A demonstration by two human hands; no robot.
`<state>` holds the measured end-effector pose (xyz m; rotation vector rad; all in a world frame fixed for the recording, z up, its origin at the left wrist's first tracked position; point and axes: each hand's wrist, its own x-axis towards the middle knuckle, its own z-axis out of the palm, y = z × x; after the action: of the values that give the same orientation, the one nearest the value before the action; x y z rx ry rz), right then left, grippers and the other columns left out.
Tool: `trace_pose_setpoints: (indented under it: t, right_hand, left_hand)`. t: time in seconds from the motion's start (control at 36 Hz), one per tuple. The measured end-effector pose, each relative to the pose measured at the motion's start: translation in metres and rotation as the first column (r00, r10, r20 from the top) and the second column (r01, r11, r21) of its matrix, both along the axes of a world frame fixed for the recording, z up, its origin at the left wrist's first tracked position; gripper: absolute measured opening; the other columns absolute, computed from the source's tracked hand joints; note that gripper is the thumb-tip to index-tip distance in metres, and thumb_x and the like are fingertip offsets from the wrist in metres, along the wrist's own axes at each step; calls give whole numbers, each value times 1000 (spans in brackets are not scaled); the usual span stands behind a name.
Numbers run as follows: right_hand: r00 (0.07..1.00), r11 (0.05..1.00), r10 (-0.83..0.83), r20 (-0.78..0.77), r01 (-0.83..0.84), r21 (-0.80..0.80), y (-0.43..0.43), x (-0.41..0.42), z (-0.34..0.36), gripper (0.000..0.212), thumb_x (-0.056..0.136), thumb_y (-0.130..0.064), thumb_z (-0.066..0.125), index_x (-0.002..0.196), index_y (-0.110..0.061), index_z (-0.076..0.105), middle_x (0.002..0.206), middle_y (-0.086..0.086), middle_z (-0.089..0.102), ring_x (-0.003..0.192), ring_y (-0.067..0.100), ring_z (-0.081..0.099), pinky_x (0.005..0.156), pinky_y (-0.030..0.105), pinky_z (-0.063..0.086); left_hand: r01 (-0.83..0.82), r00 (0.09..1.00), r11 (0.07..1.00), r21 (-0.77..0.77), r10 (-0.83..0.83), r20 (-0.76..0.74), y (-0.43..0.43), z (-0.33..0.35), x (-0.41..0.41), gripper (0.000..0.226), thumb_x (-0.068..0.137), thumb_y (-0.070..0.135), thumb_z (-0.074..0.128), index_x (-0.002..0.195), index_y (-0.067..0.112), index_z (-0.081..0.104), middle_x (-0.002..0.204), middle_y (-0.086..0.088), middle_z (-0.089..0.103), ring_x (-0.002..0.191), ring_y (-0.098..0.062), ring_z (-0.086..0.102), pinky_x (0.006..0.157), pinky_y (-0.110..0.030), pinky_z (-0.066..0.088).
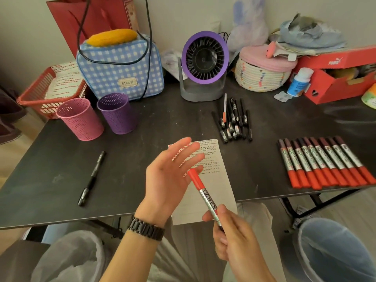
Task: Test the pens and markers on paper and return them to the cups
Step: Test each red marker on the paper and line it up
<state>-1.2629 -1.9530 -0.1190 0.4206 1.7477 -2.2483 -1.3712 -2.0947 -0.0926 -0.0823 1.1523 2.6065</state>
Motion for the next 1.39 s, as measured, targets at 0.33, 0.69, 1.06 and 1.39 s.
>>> trace_pose_setpoints:
  t: [0.33,0.69,1.06,1.39]
  right_hand:
    - [998,977,-39,-55,50,208,-14,3,2,49,77,-69,44,79,-30,74,49,-7,32,41,8,26,43,23,24]
    - [945,658,69,-319,197,727,-6,3,7,51,92,-66,31,78,-31,65,53,-26,55,51,9,54,47,19,34]
    - [962,972,-204,-184,221,79,76,-33,26,33,61,-44,89,74,-20,70,57,2,53,48,10,41,43,19,33]
    - [913,929,-334,-234,360,82,78,-48,20,34,77,-49,77,103,-27,79,71,-6,62,66,7,57,62,23,50]
  left_hand:
    - [-96,976,995,25,89,197,36,8,8,51,99,26,45,51,25,30,47,10,19,36,-4,14,29,-17,13]
    - [-162,955,956,-245,214,204,46,9,13,52,101,22,47,53,27,27,53,8,16,41,-8,14,33,-20,15]
    - [22,979,638,-770,-169,-111,21,-13,32,25,97,37,59,84,27,78,81,0,73,62,-11,61,55,-26,52]
    - [74,893,562,-824,-405,-196,42,-11,33,22,89,54,61,94,41,77,85,12,75,66,-3,60,64,-15,47]
